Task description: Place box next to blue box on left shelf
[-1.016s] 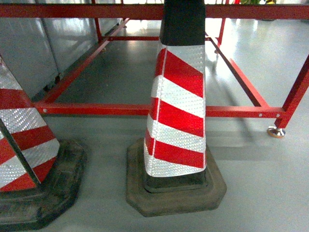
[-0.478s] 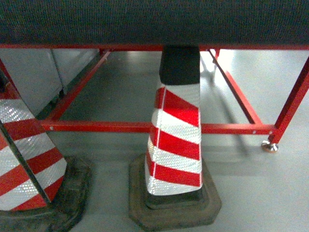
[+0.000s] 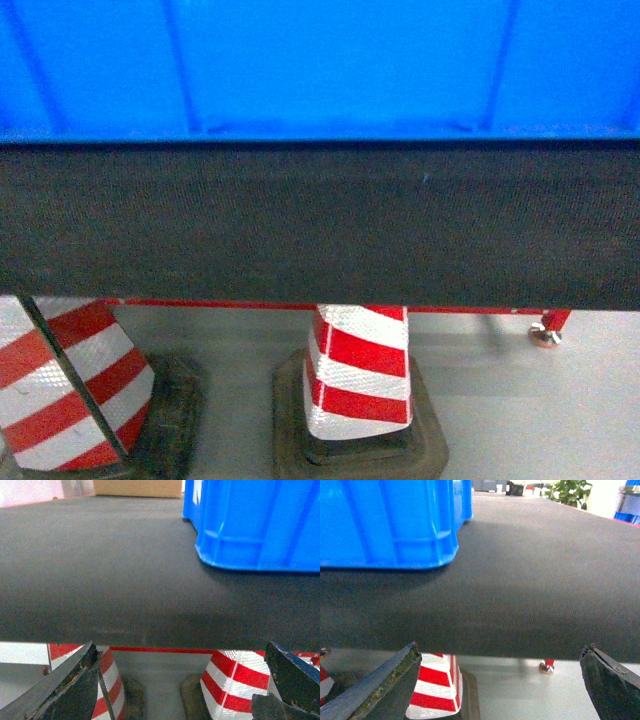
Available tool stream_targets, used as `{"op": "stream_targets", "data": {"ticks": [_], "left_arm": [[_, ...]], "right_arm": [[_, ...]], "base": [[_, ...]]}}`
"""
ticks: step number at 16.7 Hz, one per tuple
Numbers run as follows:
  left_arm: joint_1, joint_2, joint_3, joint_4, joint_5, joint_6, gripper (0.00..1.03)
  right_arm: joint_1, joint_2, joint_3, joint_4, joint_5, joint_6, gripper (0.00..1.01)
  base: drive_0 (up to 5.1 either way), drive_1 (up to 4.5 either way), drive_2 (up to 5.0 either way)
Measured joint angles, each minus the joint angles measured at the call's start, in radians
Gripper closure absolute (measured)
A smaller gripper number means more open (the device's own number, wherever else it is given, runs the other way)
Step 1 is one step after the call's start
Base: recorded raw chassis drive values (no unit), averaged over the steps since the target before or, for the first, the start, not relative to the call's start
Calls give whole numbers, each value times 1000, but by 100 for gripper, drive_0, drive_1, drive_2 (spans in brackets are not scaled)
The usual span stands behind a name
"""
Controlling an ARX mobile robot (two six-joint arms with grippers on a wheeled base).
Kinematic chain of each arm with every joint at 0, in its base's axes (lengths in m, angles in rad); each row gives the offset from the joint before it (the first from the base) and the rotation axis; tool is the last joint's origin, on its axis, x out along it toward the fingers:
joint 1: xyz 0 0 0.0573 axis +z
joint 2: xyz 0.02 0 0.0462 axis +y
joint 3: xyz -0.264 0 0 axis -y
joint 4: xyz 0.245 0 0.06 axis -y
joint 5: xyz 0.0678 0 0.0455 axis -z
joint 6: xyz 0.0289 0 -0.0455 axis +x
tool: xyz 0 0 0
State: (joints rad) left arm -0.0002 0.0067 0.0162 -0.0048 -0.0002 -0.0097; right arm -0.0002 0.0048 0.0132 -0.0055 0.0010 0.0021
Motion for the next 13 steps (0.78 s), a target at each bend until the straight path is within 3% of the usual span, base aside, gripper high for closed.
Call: {"op": "stream_targets", "data": {"ticks": [13], "left_arm": [[0,0,0,1,1,0,5]], "right_arm": [[0,0,0,1,0,-1,3]], "base": [[0,0,0]]}}
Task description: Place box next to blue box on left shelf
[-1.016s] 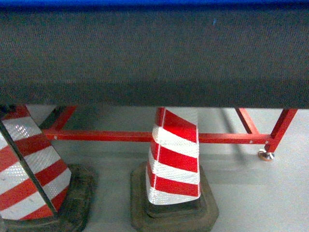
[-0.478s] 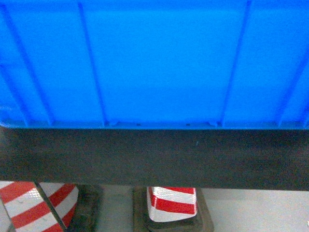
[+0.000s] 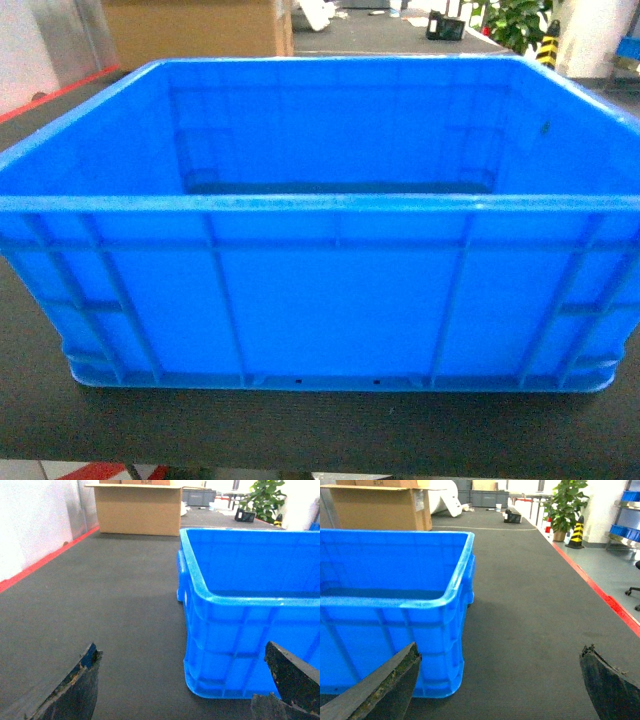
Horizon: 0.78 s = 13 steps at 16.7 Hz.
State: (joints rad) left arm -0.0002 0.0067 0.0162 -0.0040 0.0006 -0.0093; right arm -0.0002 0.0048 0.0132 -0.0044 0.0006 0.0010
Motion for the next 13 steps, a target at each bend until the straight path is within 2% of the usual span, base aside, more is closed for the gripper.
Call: {"op": "stream_targets", "data": {"ticks": [13], "left_arm": [[0,0,0,-1,-1,-1,5]], "right_arm": [[0,0,0,-1,-1,-1,3]], "base": [[0,0,0]]}}
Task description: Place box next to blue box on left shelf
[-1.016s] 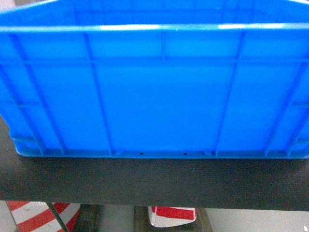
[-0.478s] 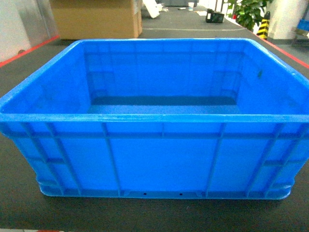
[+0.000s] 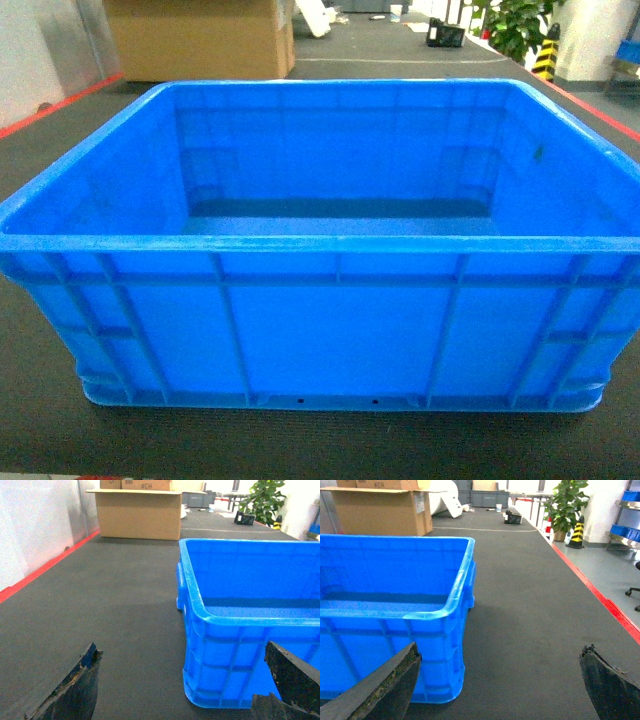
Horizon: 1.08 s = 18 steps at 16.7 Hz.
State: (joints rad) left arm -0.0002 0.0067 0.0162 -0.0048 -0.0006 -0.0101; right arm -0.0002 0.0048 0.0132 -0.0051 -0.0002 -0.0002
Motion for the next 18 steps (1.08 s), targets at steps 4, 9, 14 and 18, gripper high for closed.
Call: {"op": "stream_targets", "data": {"ticks": [4,9,14,18], "left_arm": [[0,0,0,0,0,0,5],[0,0,0,0,0,0,5],[0,0,0,0,0,0,5],[0,0,0,0,0,0,5]], "right_arm": [[0,0,0,0,0,0,3],[0,0,0,0,0,0,3],[0,0,0,0,0,0,3],[0,0,0,0,0,0,3]], "base": [[0,0,0],[0,0,0],[0,0,0],[0,0,0]]}}
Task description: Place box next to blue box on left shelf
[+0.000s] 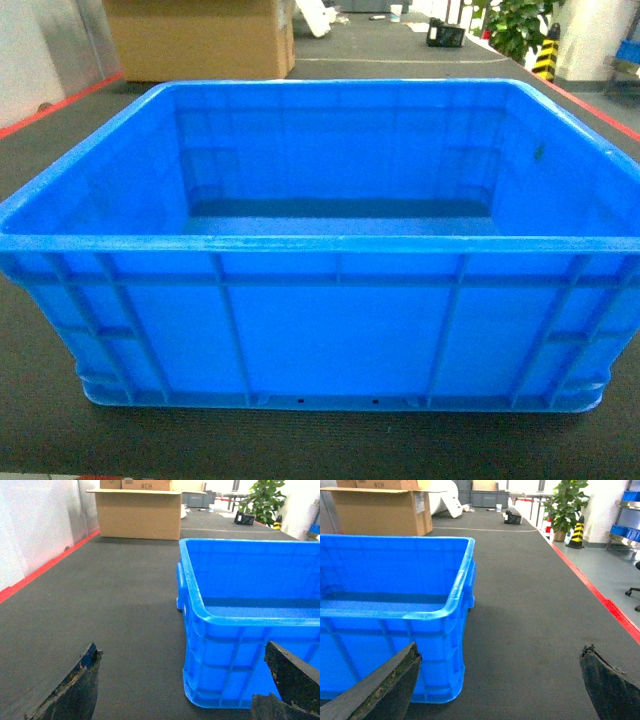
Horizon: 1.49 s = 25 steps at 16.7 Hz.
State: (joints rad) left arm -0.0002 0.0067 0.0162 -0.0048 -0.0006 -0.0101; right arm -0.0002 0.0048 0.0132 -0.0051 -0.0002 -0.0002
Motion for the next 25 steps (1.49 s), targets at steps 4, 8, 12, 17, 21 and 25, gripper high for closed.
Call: {"op": "stream_targets", "data": {"ticks": [4,8,12,17,21,25], "left_arm": [[0,0,0,0,0,0,5],[0,0,0,0,0,0,5],[-195,126,32,-77,-410,-64,5],[-233,175,32,-27,-629,-98,5],[-237,376,42,143,-606,-140,5],[-182,763,256,306,-480,-159,5]], "right_arm": [[0,0,0,0,0,0,3],[0,0,0,0,0,0,3],[0,0,0,1,-1,0,3],[0,0,0,0,0,0,3],[174,204,59,-25,439,55,3],[153,526,206,180,344,62,3]], "base": [[0,0,0],[0,0,0],[0,0,0],[0,0,0],[0,0,0],[0,0,0]]}}
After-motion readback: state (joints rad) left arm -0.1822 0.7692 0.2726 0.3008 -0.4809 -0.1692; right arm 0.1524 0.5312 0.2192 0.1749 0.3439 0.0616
